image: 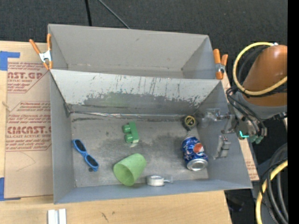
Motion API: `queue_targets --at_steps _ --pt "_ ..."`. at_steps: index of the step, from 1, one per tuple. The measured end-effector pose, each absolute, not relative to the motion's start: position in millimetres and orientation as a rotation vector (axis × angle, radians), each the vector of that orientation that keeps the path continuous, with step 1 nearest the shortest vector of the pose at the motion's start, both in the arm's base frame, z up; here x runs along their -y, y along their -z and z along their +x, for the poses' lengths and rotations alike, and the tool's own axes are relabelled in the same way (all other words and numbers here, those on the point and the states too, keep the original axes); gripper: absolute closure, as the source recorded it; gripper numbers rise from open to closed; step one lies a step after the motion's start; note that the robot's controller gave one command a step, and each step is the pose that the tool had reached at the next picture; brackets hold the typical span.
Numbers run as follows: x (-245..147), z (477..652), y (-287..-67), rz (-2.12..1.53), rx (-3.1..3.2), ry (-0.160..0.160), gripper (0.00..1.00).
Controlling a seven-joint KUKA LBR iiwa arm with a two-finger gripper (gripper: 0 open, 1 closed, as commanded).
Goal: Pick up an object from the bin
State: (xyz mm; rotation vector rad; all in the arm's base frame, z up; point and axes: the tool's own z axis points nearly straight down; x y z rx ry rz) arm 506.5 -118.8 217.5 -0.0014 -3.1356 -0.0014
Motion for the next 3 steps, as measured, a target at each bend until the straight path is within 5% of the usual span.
queue_targets --at_steps 1,2,3 --pt "142 505.1 -67 -0.699 3.058 0.001 0.0" --pt "129 497.2 -101 -0.721 3.06 0.002 0.0" --pt "123 483.5 -112 -0.757 3.048 0.001 0.0"
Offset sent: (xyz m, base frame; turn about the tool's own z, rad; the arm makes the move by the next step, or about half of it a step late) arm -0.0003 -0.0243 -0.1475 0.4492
